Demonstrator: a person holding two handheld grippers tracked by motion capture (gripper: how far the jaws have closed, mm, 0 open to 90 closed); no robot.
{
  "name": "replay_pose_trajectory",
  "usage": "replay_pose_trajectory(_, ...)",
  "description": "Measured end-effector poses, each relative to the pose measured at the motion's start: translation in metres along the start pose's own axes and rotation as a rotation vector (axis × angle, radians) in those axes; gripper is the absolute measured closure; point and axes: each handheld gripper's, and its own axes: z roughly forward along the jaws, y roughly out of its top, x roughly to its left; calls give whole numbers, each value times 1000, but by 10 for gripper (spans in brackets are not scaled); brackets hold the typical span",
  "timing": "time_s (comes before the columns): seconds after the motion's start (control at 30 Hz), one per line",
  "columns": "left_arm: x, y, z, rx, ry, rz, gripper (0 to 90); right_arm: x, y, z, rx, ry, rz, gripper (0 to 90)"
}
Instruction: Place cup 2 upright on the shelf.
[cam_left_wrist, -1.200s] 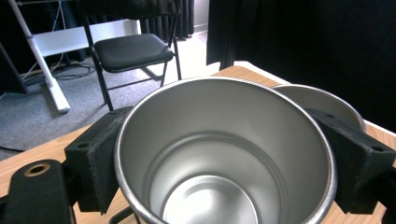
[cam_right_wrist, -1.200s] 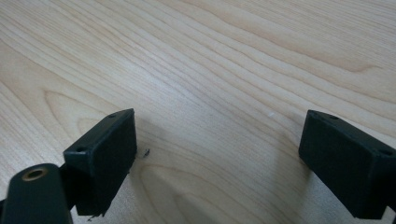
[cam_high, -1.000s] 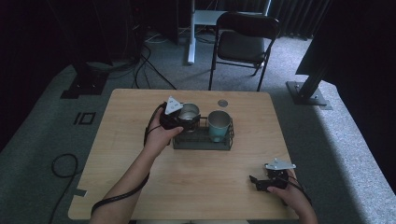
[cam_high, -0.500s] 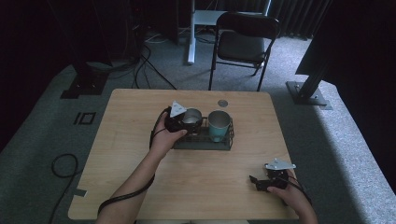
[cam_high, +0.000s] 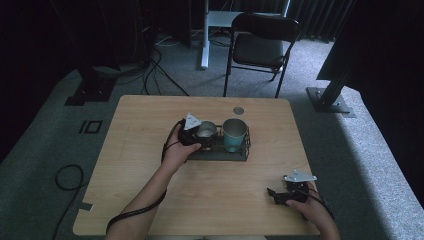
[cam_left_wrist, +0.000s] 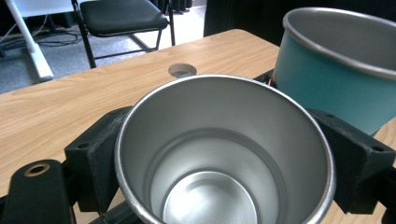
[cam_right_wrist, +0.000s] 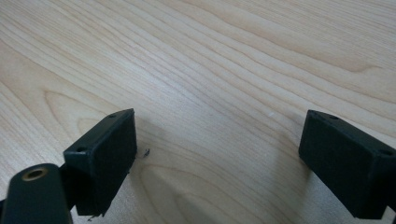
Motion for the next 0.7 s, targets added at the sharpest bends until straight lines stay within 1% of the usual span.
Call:
replay_pose_trajectory(0.07, 0, -2, 1, -5, 0, 1, 139, 0, 0, 0, 0, 0, 0, 110)
replay_pose_trajectory(0.1, 0, -3, 1, 2, -1, 5, 139, 0, 0, 0, 0, 0, -1, 110)
replay_pose_trajectory(0.13, 0, -5, 1, -11, -1, 4, 139, 0, 0, 0, 0, 0, -1, 110)
replay_pose_trajectory(0.2, 0, -5, 1, -15, 0, 5, 139, 0, 0, 0, 0, 0, -1, 110)
replay_pose_trajectory(0.27, 0, -5, 1, -10, -1, 12, 139, 0, 0, 0, 0, 0, -1, 110)
replay_pose_trajectory(0.3, 0, -5, 0, -3, 2, 28, 138, 0, 0, 0, 0, 0, -1, 110)
replay_pose_trajectory(0.37, -1, -4, 0, 9, 0, 34, 137, 0, 0, 0, 0, 0, -1, 110)
replay_pose_trajectory(0.4, -1, -4, 0, 20, 5, 20, 129, 0, 0, 0, 0, 0, 0, 110)
replay_pose_trajectory(0.43, -1, -2, -1, 35, 6, -2, 97, 0, 0, 0, 0, 0, 0, 110)
replay_pose_trajectory(0.5, -1, -2, -1, 35, 6, -2, 93, 0, 0, 0, 0, 0, -1, 110)
replay_pose_trajectory(0.53, -2, 0, -3, 27, 2, 0, 92, 0, 0, 0, 1, 0, -1, 110)
replay_pose_trajectory(0.57, -2, 1, -4, 21, 9, 3, 90, 0, 0, 0, 0, 0, -1, 110)
replay_pose_trajectory(0.6, -2, 1, -5, 23, 12, 3, 67, 0, 0, 0, 0, 0, -1, 110)
replay_pose_trajectory(0.63, -1, 2, -7, 21, 11, 5, 16, 0, 0, 0, 0, 0, -1, 110)
replay_pose_trajectory(0.7, -1, 3, -10, 24, -2, -2, 17, 0, 0, 0, 0, 0, 0, 110)
